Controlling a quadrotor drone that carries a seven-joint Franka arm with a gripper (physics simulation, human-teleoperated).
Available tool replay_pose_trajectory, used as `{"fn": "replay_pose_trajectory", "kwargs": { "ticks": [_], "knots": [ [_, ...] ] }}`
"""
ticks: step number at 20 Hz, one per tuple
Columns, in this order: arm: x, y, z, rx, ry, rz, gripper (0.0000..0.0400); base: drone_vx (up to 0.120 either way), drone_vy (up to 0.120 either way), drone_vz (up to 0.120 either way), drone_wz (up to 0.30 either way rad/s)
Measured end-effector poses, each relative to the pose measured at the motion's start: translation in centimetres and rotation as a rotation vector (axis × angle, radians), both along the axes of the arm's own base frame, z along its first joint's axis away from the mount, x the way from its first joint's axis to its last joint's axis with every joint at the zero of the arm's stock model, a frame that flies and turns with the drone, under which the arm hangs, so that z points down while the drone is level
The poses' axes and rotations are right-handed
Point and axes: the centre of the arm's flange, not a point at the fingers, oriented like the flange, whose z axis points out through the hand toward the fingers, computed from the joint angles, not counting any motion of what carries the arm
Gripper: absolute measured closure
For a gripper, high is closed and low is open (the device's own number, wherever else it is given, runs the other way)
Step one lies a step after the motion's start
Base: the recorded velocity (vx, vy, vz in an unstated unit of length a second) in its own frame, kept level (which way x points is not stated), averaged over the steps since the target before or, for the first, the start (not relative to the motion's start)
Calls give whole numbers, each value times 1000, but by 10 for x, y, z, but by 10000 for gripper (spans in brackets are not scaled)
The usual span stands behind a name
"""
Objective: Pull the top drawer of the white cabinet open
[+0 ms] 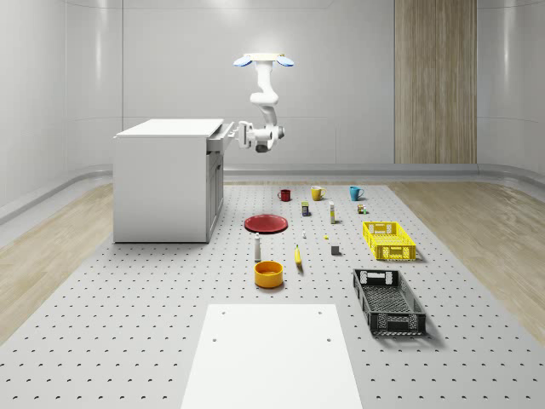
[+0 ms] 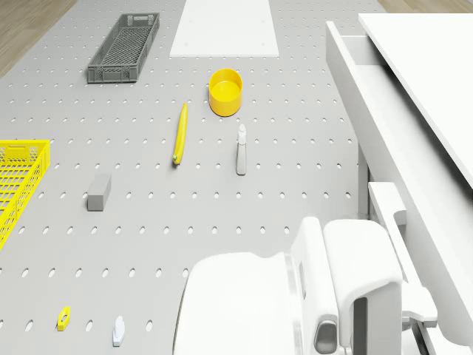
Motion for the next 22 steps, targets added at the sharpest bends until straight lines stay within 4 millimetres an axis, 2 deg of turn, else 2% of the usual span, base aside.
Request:
{"fn": "replay_pose_trajectory", "kwargs": {
  "ticks": [4, 5, 6, 11, 22],
  "knots": [
    [1, -11, -3, 10, 5, 0, 264, 0, 0, 0, 0],
    [0, -14, 1, 3, 33, 0, 223, 0, 0, 0, 0],
    [1, -17, -5, 5, -17, 0, 239, 0, 0, 0, 0],
    [1, -36, -6, 15, -11, 0, 279, 0, 0, 0, 0],
    [1, -85, -6, 18, 1, 0, 281, 0, 0, 0, 0]
  ]
}}
